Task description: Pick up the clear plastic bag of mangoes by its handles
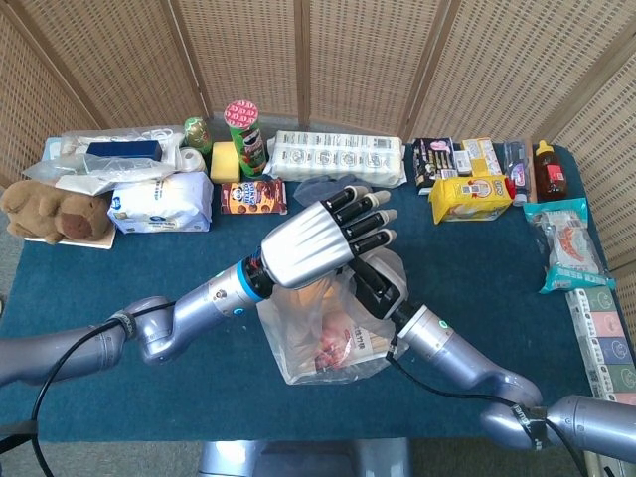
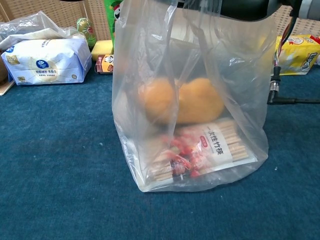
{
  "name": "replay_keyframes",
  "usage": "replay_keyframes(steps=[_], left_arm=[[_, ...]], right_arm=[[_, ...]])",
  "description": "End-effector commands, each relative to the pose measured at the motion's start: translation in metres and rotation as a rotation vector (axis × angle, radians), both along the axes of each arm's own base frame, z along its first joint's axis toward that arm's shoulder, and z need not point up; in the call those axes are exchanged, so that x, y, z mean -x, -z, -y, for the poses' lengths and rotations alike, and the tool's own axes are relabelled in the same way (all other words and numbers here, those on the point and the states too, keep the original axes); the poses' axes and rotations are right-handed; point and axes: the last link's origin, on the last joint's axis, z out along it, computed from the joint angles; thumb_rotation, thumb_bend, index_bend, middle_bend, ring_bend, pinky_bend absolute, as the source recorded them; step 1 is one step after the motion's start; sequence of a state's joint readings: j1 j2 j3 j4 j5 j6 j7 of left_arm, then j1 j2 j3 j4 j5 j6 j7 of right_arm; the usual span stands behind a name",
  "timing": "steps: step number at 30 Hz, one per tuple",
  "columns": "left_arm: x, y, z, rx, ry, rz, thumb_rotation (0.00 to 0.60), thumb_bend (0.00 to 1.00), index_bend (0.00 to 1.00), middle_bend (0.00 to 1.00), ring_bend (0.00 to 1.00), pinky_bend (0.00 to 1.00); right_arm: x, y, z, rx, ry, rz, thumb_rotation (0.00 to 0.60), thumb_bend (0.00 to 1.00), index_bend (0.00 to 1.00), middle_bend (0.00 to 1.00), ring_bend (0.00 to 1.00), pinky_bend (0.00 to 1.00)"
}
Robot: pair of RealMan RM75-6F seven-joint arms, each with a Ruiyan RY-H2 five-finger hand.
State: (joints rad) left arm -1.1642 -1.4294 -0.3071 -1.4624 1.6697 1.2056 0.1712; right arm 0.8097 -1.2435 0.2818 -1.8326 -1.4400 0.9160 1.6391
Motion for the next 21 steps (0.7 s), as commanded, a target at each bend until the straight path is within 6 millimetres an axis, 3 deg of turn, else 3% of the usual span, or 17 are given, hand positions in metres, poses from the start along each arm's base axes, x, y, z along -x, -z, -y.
replay_keyframes(steps=[1,21], left_arm=[[0.0004,0.0007,-0.0005,0.002,-0.006,0.000,0.600,0.20,0.31,0.30,0.19,0.28],[-0.0046,0.0055,-0.0012,0.000,-0.017,0.016,0.600,0.19,0.27,0.28,0.18,0.28]], right_arm=[[-0.0005,0.0000,-0.0001,-0.003,0.003,0.011,0.242,0.18,0.37,0.38,0.29,0.22],[-0.0090,0.0055,-0.0005,-0.013,-0.003,0.032,0.239,0.21,0.37,0.38,0.29,0.27]])
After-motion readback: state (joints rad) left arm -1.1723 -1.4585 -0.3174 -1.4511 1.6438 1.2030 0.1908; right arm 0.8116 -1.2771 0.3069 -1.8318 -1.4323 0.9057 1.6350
